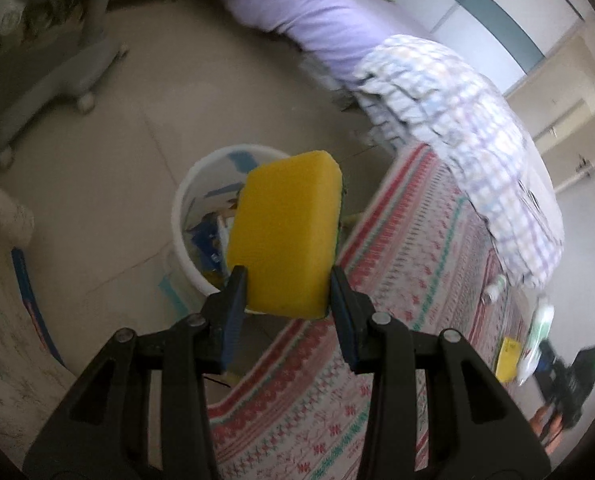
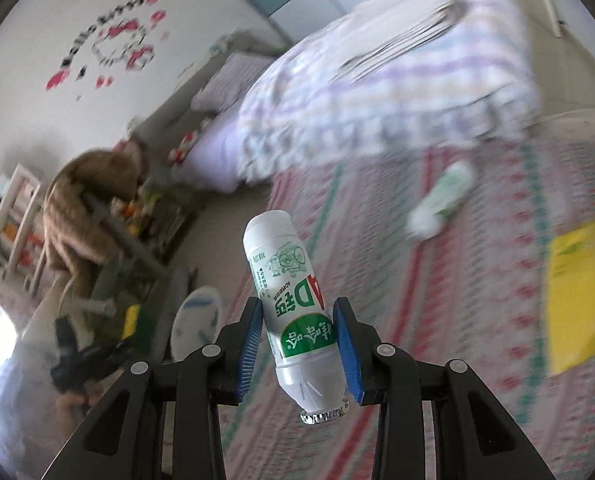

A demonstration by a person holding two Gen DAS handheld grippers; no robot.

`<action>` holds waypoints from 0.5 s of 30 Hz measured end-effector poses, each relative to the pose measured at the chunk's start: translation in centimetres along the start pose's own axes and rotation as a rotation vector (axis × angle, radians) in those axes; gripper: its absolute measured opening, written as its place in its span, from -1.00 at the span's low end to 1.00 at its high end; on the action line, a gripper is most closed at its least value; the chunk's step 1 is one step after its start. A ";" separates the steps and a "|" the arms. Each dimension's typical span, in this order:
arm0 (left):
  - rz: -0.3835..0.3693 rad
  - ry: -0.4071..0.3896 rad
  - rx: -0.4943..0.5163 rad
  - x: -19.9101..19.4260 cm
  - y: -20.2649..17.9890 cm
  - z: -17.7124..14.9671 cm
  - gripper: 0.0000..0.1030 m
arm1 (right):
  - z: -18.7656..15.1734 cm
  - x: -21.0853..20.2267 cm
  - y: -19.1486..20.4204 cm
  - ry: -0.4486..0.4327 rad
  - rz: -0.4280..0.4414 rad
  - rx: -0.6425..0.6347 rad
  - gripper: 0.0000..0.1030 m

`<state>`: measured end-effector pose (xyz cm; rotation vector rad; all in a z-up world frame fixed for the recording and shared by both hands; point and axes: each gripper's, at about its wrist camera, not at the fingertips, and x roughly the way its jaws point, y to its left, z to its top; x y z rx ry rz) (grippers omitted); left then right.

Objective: Collect trash
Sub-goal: 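Carry the sponge and bottle to the wastebasket and open both tools over it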

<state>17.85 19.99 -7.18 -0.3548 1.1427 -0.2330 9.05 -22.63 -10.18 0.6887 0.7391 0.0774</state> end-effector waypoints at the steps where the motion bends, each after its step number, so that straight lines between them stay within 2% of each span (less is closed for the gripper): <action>1: -0.015 0.011 -0.038 0.5 0.7 0.2 -0.17 | -0.4 1.0 0.8 0.017 0.017 -0.007 -0.28; 3: -0.042 0.023 -0.096 1.3 1.5 0.6 -0.17 | -1.0 3.1 2.4 0.050 0.036 -0.023 -0.28; 7: -0.046 0.020 -0.169 2.8 2.4 1.4 -0.16 | -2.2 6.3 5.2 0.092 0.056 -0.052 -0.28; 10: -0.051 0.031 -0.214 4.0 3.0 1.6 -0.10 | -2.8 8.7 7.3 0.114 0.080 -0.065 -0.28; 12: -0.072 0.035 -0.259 4.8 3.7 1.6 0.05 | -3.0 10.4 9.0 0.126 0.095 -0.077 -0.28; 15: -0.057 0.038 -0.286 5.2 4.8 1.9 0.07 | -3.4 12.5 11.3 0.141 0.120 -0.093 -0.28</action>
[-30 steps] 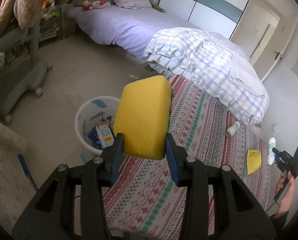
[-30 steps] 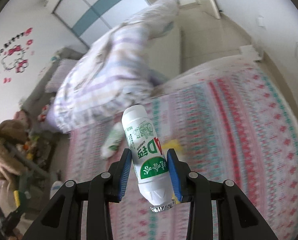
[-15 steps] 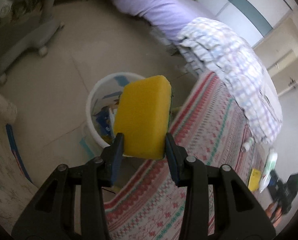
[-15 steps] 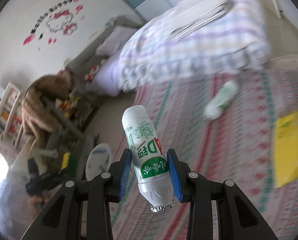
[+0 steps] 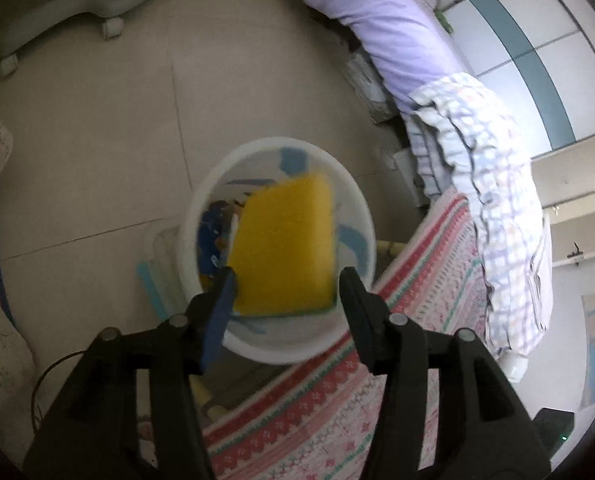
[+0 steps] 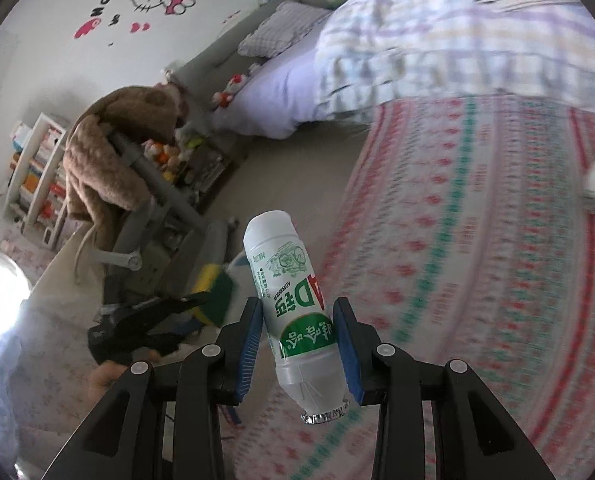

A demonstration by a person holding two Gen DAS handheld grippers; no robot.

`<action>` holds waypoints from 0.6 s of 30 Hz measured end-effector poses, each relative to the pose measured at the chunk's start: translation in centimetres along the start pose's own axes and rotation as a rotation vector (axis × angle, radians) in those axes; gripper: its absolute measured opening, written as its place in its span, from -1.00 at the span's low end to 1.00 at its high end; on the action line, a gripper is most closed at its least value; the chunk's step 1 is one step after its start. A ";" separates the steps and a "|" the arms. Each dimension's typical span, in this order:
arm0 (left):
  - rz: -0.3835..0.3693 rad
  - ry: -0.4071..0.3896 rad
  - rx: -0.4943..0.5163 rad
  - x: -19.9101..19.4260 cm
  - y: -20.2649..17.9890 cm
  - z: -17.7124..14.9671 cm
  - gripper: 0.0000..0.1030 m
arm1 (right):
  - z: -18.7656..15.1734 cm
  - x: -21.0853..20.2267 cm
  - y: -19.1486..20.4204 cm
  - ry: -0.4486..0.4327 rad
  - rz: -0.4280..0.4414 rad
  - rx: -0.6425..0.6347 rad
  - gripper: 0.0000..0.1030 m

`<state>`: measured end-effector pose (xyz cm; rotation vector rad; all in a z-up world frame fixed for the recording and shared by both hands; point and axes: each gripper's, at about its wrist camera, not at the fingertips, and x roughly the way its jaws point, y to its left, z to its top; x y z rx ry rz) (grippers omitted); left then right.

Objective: Collect trash
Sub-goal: 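Carry the sponge and bottle to the wastebasket and open both tools over it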

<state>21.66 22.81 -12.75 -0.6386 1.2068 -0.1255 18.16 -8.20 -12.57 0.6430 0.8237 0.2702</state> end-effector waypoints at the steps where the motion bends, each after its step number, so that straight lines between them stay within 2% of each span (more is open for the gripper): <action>1: 0.000 -0.001 -0.003 -0.1 0.1 0.2 0.07 | 0.1 0.6 0.5 0.003 0.007 -0.004 -0.28; 5: -0.027 0.011 -0.014 -1.5 0.3 0.2 0.07 | 0.5 3.9 2.9 0.031 0.026 -0.029 -0.28; 12: -0.013 -0.108 -0.032 -7.6 1.3 -0.4 0.08 | 0.6 10.7 6.1 0.122 0.044 -0.057 -0.28; 18: 0.015 -0.111 -0.044 -9.8 2.7 -1.1 0.09 | 0.7 16.3 8.4 0.168 0.036 -0.057 -0.23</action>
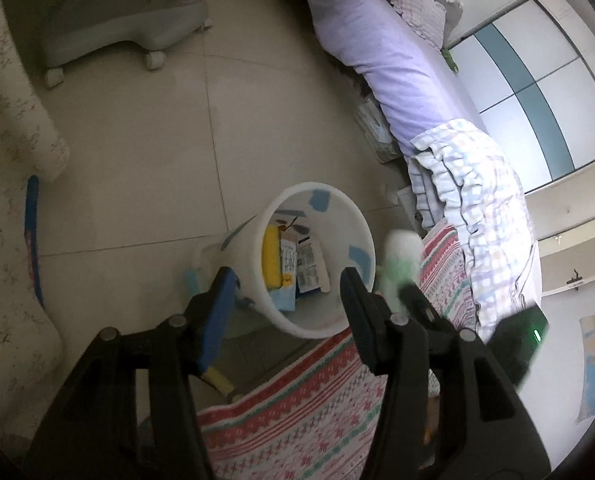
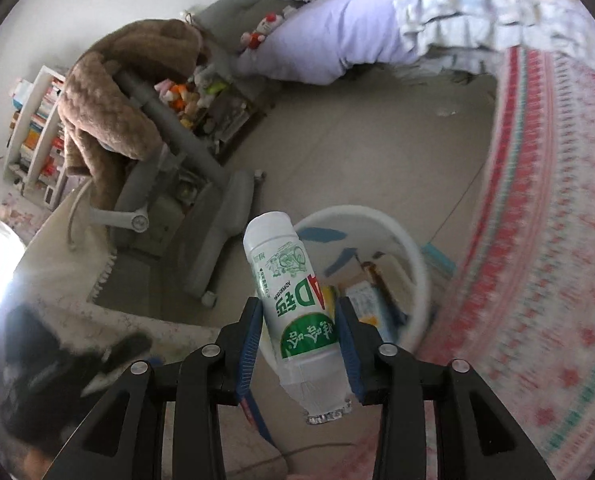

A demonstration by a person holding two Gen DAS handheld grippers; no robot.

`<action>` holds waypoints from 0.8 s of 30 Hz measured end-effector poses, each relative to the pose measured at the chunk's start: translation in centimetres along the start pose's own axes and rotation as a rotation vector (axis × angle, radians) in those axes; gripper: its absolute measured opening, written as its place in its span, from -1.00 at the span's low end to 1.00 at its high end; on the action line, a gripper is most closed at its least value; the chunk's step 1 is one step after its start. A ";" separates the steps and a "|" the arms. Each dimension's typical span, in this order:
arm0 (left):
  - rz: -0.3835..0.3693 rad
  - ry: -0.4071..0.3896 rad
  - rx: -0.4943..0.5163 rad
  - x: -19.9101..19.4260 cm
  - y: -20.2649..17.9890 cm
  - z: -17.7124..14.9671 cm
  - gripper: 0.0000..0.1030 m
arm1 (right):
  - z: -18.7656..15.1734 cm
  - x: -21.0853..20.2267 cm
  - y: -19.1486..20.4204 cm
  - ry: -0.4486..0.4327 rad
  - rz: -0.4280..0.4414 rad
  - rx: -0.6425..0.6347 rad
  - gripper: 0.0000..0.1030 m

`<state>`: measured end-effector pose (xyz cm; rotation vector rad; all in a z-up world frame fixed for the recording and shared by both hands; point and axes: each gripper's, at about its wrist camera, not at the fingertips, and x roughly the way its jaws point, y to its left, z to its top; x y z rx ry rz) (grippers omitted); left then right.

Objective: Collect trash
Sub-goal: 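Carry the sponge and bottle to the wastebasket and open both tools over it, then return to the bed and grasp the other white bottle with the left tool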

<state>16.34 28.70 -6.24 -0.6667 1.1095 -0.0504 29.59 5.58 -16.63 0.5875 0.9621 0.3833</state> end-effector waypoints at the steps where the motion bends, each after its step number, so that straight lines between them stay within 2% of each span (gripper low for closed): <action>1: -0.003 0.001 0.010 -0.1 -0.1 0.0 0.10 | 0.3 0.9 0.1 0.000 -0.014 0.017 -0.20; 3: 0.006 -0.010 0.063 -0.8 -0.7 -0.2 0.15 | 0.6 2.3 0.0 0.011 -0.024 0.044 -0.07; 6: 0.029 -0.025 0.107 -1.5 -1.2 -0.7 0.15 | 0.4 3.1 -0.2 0.020 -0.047 0.052 -0.05; 10: 0.045 -0.026 0.148 -2.5 -1.8 -2.1 0.17 | -0.9 1.2 -0.7 0.013 -0.051 0.031 -0.05; 12: 0.059 -0.025 0.180 -3.1 -2.4 -3.4 0.17 | -1.5 -0.8 -1.3 -0.006 -0.052 0.025 -0.05; 16: 0.027 -0.016 0.222 -5.1 -4.1 -6.0 0.17 | -2.6 -6.3 -3.2 -0.061 -0.039 0.057 -0.04; 21: 0.002 -0.067 0.296 -9.8 -7.3 -10.0 0.17 | -4.0 -13.2 -4.8 -0.140 -0.019 0.075 -0.03; 24: -0.030 -0.061 0.341 -12.6 -9.6 -12.6 0.20 | -4.6 -17.1 -5.3 -0.182 -0.011 0.076 -0.02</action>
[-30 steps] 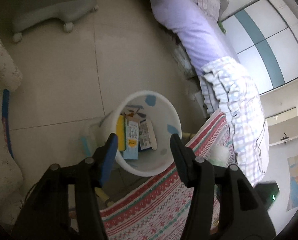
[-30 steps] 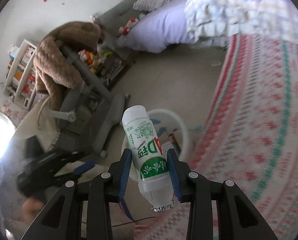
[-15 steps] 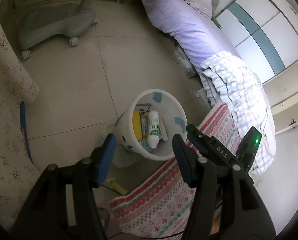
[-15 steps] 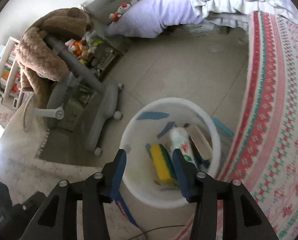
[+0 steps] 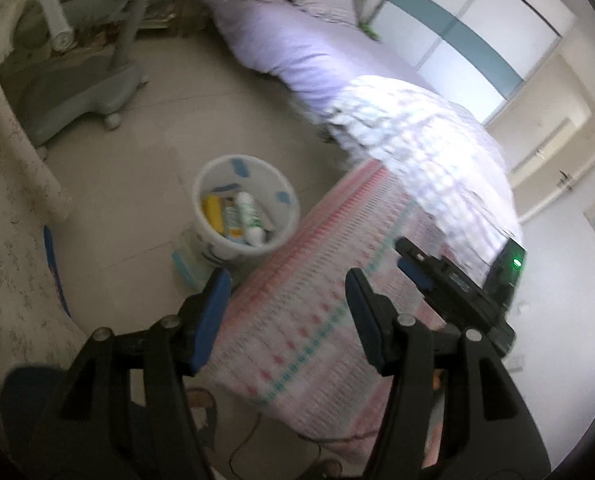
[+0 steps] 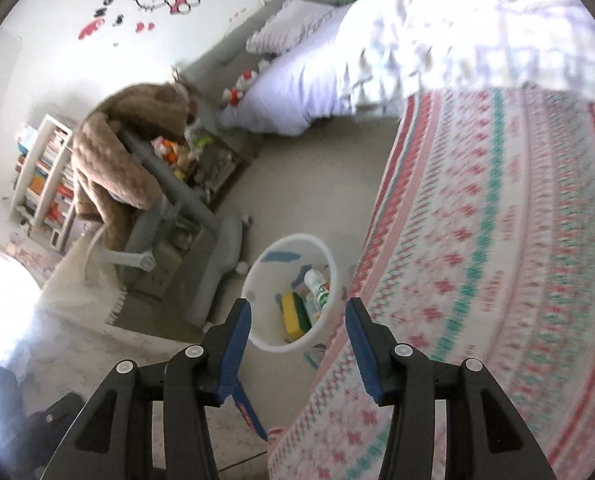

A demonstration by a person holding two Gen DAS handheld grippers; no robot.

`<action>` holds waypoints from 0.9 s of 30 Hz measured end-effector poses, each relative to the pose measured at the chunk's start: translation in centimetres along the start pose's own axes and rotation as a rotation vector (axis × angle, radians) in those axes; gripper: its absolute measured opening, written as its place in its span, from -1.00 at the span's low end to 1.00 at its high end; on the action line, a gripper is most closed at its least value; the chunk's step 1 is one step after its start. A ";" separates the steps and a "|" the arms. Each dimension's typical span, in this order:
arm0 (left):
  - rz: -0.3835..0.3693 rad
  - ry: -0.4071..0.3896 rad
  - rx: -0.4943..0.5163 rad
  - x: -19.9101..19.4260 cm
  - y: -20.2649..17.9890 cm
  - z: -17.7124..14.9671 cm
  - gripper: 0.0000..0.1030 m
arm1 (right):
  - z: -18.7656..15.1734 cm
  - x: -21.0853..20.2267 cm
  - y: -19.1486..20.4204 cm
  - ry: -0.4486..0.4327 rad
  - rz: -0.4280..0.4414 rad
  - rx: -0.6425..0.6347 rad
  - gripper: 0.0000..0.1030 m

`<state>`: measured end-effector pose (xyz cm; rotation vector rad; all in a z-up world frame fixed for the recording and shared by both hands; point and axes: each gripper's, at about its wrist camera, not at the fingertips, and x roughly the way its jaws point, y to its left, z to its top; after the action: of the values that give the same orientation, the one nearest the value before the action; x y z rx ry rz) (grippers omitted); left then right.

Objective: Collect trash
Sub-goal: 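Return to the bed and grasp the other white bottle with the left tool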

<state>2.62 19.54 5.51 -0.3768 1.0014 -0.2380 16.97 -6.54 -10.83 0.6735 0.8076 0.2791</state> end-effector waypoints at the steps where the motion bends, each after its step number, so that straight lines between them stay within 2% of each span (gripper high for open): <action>1: -0.014 0.000 0.029 -1.1 -1.6 -0.6 0.21 | 0.0 -1.2 -0.2 -0.012 0.003 0.000 -0.02; 6: -0.084 -0.002 0.152 -4.4 -8.5 -2.8 0.27 | 0.2 -8.2 -0.9 -0.068 0.006 -0.026 -0.01; 10: -0.153 0.040 0.251 -5.8 -15.2 -4.3 0.28 | 0.9 -14.7 -2.4 -0.142 -0.014 -0.036 0.06; 16: -0.244 0.107 0.444 -6.5 -25.4 -6.7 0.30 | 2.0 -24.1 -7.6 -0.257 -0.120 0.001 0.11; 20: -0.286 0.133 0.552 -4.7 -31.3 -8.2 0.37 | 2.2 -28.7 -12.0 -0.311 -0.175 0.073 0.12; 24: -0.340 0.230 0.634 -1.0 -36.0 -9.4 0.38 | 2.0 -31.3 -16.2 -0.349 -0.267 0.145 0.13; 27: -0.369 0.257 0.684 1.7 -39.1 -9.0 0.38 | 1.4 -32.6 -19.9 -0.380 -0.282 0.221 0.13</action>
<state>-5.05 -18.40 16.04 0.1049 1.0301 -0.9515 -4.20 -37.75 -4.43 0.7796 0.5614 -0.1945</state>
